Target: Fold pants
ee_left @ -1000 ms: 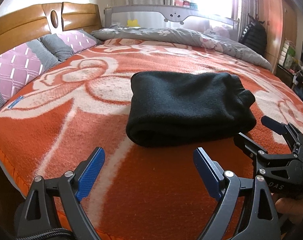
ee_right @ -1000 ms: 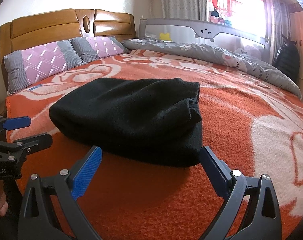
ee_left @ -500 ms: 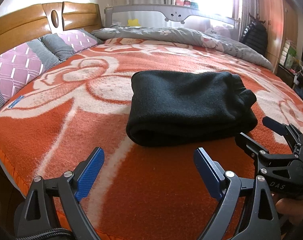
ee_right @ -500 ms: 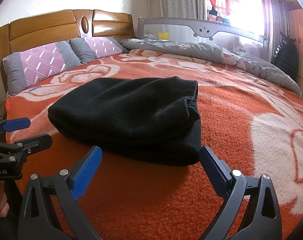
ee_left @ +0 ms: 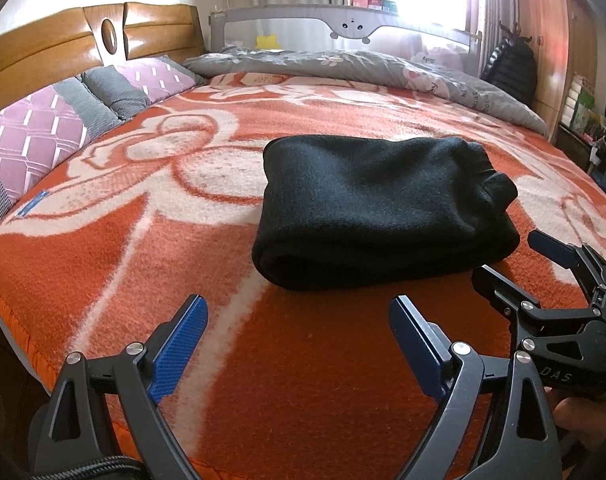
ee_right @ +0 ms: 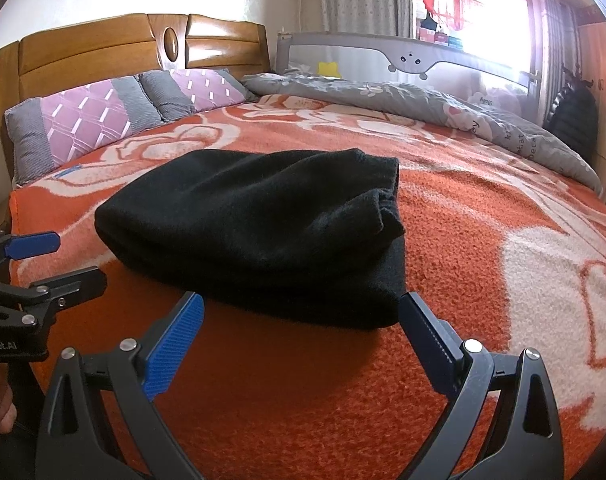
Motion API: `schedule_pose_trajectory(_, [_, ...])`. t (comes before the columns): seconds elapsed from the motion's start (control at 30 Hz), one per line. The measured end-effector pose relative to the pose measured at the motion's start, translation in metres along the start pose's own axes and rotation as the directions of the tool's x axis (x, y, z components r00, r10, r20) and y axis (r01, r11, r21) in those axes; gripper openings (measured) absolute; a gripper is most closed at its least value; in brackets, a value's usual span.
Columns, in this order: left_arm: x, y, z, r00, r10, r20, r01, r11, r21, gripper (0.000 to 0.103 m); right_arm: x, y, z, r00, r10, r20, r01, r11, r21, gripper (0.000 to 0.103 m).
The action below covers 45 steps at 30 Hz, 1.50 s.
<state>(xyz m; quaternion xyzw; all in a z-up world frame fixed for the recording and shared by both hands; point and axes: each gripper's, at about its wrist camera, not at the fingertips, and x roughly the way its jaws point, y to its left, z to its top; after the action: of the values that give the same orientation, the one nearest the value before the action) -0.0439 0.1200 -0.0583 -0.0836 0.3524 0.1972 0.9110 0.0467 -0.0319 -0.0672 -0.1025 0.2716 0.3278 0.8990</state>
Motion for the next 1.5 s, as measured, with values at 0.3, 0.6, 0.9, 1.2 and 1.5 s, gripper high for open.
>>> schedule_pose_trajectory(0.3, [0.001, 0.000, 0.000, 1.000, -0.003, -0.004, 0.003, 1.000, 0.001, 0.093, 0.002, -0.004, -0.005, 1.000, -0.001, -0.006, 0.001, 1.000, -0.001, 0.098])
schedule_pose_trajectory(0.6, [0.002, 0.002, 0.006, 1.000, 0.012, -0.006, -0.012, 1.000, -0.004, 0.093, -0.005, -0.006, -0.001, 0.999, 0.045, 0.030, -0.045, 0.999, -0.005, 0.098])
schedule_pose_trajectory(0.9, [0.005, 0.007, 0.017, 0.999, 0.035, -0.028, -0.036, 0.999, -0.014, 0.093, -0.010, -0.003, 0.010, 0.998, 0.055, 0.020, -0.054, 0.997, -0.047, 0.098])
schedule_pose_trajectory(1.2, [0.004, 0.004, 0.023, 0.998, 0.045, -0.041, -0.045, 0.999, -0.002, 0.093, -0.013, -0.007, 0.029, 0.997, 0.076, 0.028, -0.075, 0.996, -0.042, 0.098])
schedule_pose_trajectory(1.5, [0.005, 0.004, 0.028, 0.997, 0.057, -0.054, -0.058, 0.998, -0.006, 0.093, -0.010, -0.010, 0.040, 0.996, 0.082, 0.029, -0.081, 0.996, -0.028, 0.098])
